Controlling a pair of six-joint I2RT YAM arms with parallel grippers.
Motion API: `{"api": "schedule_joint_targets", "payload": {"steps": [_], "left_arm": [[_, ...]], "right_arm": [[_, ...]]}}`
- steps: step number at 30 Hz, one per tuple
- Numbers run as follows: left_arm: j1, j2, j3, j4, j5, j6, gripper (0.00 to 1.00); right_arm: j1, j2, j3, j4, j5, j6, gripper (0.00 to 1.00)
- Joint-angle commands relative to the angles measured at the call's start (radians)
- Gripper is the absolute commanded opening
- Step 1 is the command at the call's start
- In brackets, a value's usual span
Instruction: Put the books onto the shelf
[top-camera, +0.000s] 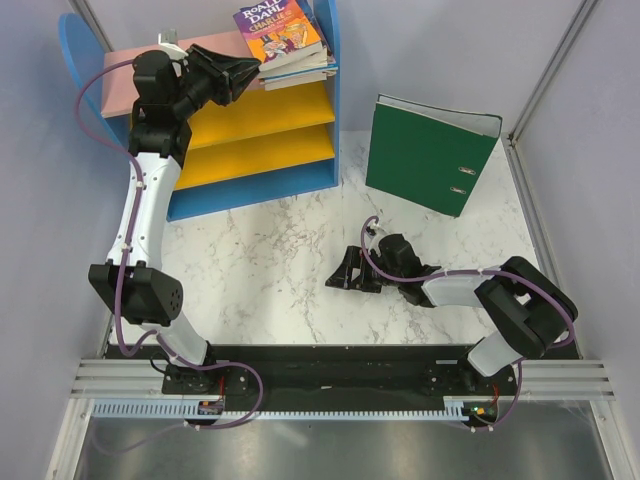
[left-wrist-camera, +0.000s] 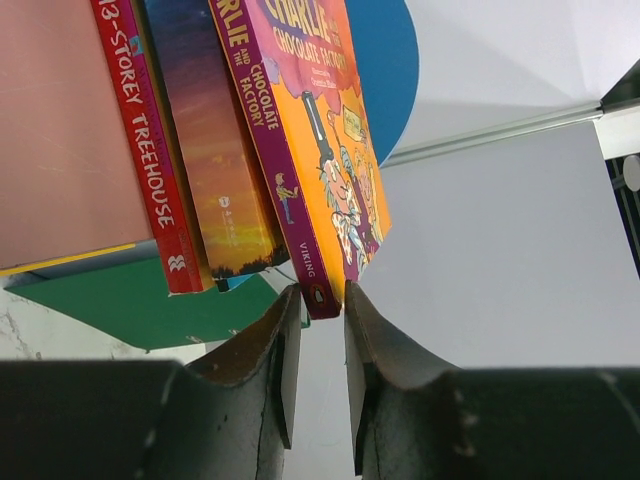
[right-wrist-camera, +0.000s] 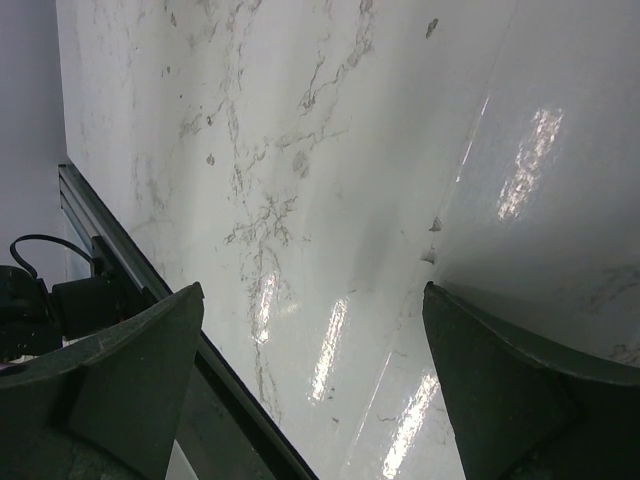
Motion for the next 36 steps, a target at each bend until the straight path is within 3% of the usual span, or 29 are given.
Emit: {"api": "schedule_joint_targets", "payload": {"steps": [1,8,19,26,36], "left_arm": [[0.005,0.009,0.054,0.047,-0.015,-0.016,0.29],[0.016,0.07,0.148,0.006,0.005,-0.03,0.28],[0.04,0.085,0.153,-0.004,0.037,-0.043,0.28],[0.04,0.085,0.14,-0.022,0.092,-0.029,0.57],[0.048,0.024,0.059,-0.059,0.086,0.052,0.69]], "right_arm": [[0.005,0.036,-0.001,-0.067,0.003,-0.017,0.98],[0.005,0.039,0.0,-0.067,0.001,-0.019,0.98],[0.005,0.047,0.003,-0.065,-0.001,-0.02,0.98],[0.005,0.05,0.005,-0.064,-0.001,-0.019,0.98],[0.005,0.052,0.005,-0.067,-0.001,-0.019,0.98]]}}
